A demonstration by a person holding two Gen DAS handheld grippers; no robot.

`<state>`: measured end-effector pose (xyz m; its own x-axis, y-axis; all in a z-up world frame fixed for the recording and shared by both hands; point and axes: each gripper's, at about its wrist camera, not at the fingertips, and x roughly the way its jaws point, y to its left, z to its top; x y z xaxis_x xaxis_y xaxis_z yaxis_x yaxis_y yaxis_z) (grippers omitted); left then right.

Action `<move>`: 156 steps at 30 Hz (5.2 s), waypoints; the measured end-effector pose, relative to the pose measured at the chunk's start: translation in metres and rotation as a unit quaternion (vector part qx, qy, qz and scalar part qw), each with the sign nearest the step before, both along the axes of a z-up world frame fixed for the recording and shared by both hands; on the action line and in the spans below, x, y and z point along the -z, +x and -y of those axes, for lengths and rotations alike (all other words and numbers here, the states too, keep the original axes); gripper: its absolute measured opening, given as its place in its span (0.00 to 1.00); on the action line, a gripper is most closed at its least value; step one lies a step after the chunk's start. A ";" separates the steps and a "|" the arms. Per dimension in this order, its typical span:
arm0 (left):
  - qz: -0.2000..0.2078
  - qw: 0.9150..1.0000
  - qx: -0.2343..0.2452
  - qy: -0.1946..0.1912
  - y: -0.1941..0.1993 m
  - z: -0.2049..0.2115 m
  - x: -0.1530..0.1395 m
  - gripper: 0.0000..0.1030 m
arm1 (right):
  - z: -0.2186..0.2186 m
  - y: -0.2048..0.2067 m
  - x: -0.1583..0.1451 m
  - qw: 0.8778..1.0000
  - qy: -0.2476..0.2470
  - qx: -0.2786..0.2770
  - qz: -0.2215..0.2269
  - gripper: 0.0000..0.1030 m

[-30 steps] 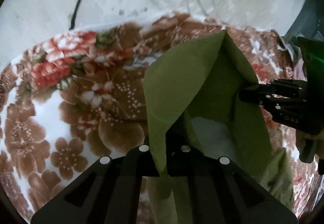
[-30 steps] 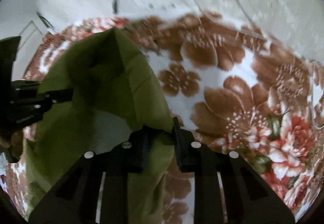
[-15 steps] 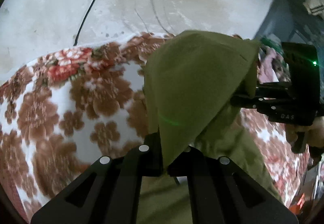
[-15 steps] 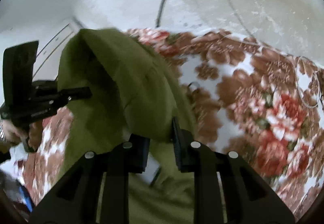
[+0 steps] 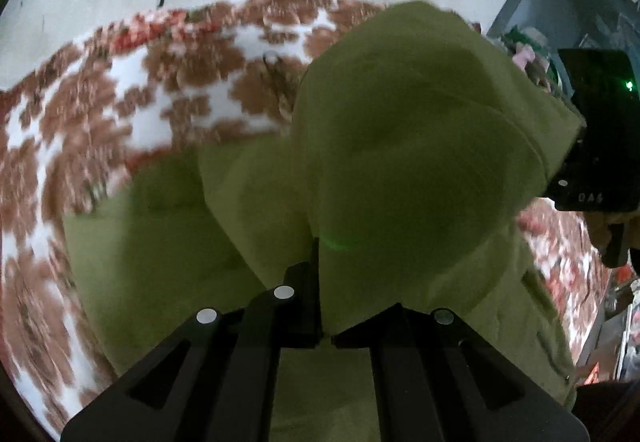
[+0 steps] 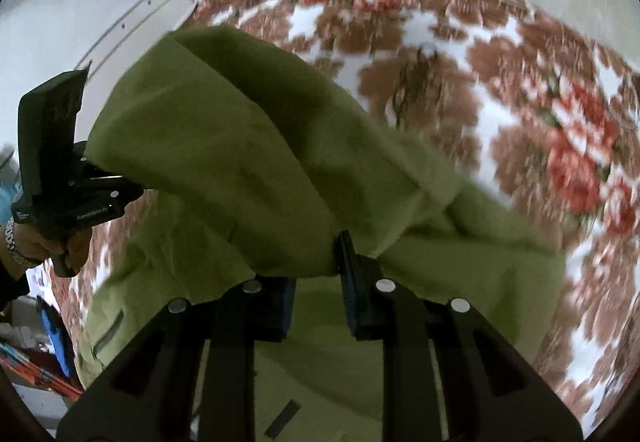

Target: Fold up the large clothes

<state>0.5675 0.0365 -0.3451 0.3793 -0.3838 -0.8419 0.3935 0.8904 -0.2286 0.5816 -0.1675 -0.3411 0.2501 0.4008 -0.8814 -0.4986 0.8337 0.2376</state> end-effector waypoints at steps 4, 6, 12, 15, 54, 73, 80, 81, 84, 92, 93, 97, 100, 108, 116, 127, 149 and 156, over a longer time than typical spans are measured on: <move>-0.008 1.000 -0.014 0.014 -0.026 -0.001 0.029 0.04 | -0.003 -0.030 0.033 0.999 -0.030 -0.017 -0.015 0.20; -0.021 0.999 -0.028 0.004 -0.032 -0.006 0.038 0.08 | -0.005 -0.043 0.045 0.998 -0.049 -0.022 -0.015 0.20; -0.050 0.997 -0.057 -0.001 -0.079 -0.023 0.055 0.61 | 0.000 -0.085 0.070 0.996 -0.073 -0.029 -0.040 0.52; -0.071 0.996 -0.056 0.013 -0.108 -0.037 0.062 0.67 | 0.011 -0.101 0.076 0.994 -0.087 -0.033 -0.053 0.55; -0.045 0.992 -0.100 -0.057 0.087 -0.059 0.058 0.42 | 0.051 0.105 0.079 0.992 0.036 0.089 -0.087 0.50; -0.046 0.996 -0.081 -0.010 -0.013 0.008 0.113 0.56 | -0.031 0.009 0.114 0.994 -0.104 0.023 0.015 0.50; -0.027 0.993 -0.116 0.006 -0.020 0.015 0.126 0.56 | -0.040 -0.003 0.122 0.985 -0.159 0.029 0.055 0.50; -0.030 0.992 -0.119 0.004 -0.021 0.014 0.121 0.56 | -0.039 -0.005 0.114 0.985 -0.158 0.037 0.052 0.51; -0.019 0.991 -0.130 -0.015 -0.036 0.003 0.093 0.55 | -0.028 -0.024 0.078 0.984 -0.152 0.064 0.067 0.58; -0.018 0.989 -0.142 -0.037 -0.135 -0.045 0.025 0.70 | 0.018 -0.135 0.021 0.984 -0.133 0.111 0.037 0.77; -0.017 0.990 -0.141 -0.027 -0.158 -0.052 0.020 0.70 | 0.030 -0.157 0.021 0.984 -0.134 0.112 0.032 0.77; -0.036 0.984 -0.177 -0.004 -0.233 -0.080 0.022 0.71 | 0.068 -0.223 0.031 0.982 -0.137 0.126 0.008 0.78; -0.049 0.975 -0.214 0.018 -0.298 -0.098 0.028 0.71 | 0.101 -0.275 0.044 0.980 -0.143 0.137 -0.002 0.78; -0.086 0.946 -0.308 0.055 -0.451 -0.151 0.041 0.70 | 0.185 -0.392 0.061 0.968 -0.165 0.187 -0.034 0.78; -0.097 0.939 -0.327 0.038 -0.521 -0.179 0.055 0.70 | 0.240 -0.472 0.080 0.948 -0.139 0.272 -0.088 0.78; -0.104 0.920 -0.373 -0.055 -0.546 -0.228 0.075 0.70 | 0.216 -0.527 0.101 0.943 -0.163 0.274 -0.092 0.78; -0.102 0.925 -0.319 -0.181 -0.527 -0.184 0.075 0.40 | 0.175 -0.513 0.064 0.963 -0.028 0.250 -0.100 0.63; -0.127 0.921 -0.328 -0.167 -0.525 -0.193 0.104 0.49 | 0.177 -0.508 0.101 0.960 -0.077 0.241 -0.124 0.66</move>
<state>0.0428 0.2297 -0.4490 0.4285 -0.3949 -0.8126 -0.3089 0.7812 -0.5425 0.0741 -0.3440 -0.4420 0.1497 0.1520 -0.9770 0.0096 0.9878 0.1552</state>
